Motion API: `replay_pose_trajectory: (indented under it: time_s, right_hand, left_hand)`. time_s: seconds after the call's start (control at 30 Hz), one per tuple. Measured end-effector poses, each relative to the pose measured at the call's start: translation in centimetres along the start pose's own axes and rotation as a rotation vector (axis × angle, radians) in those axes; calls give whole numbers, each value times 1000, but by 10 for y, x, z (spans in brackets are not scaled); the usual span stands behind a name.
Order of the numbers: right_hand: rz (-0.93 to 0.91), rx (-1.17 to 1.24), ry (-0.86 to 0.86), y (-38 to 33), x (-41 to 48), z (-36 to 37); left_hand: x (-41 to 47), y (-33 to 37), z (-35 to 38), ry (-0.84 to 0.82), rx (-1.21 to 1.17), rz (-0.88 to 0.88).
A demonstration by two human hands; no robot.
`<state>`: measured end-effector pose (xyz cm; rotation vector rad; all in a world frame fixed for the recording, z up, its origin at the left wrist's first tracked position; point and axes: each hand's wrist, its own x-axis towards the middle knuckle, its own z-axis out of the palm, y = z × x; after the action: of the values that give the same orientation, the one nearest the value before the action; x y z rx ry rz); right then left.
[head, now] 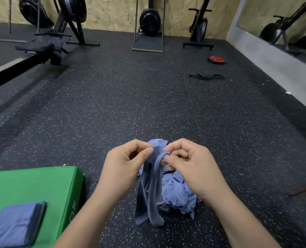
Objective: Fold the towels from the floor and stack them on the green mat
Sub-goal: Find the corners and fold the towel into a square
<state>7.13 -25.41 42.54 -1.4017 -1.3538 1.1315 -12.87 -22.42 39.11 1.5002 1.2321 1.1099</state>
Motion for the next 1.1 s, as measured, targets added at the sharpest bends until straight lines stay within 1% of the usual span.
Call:
replay_pose_trajectory:
  time_s: [0.07,0.17,0.27,0.33,0.53,0.7,0.87,1.03,1.1]
  right_hand:
    - [-82,-146,29,3,0,0]
    - [-208,-380,93,4,-1,2]
    - [-228,-469,95,5,0,5]
    - [-202,-454,88,5,0,5]
    - [-178,-290,55,-1,-3,4]
    - [-121,-196,64,-4,-3,4]
    - [-129,-258,81,-4,-4,2]
    - [-146,-305,71,-6,-6,1]
    - [-149,-375,44,-3,-6,-2]
  left_hand:
    - [0,-2,1,33,14,6]
    - [-2,-1,5,40,-7,13]
    - [-4,3,8,45,-47,7]
    - [-4,4,8,39,-55,7]
    - [-6,6,4,-28,-84,12]
    - [-7,5,4,-69,-120,34]
    - [-10,12,5,-114,-216,13]
    - [-6,6,4,-68,-80,65]
    - [-5,5,3,-43,-58,102]
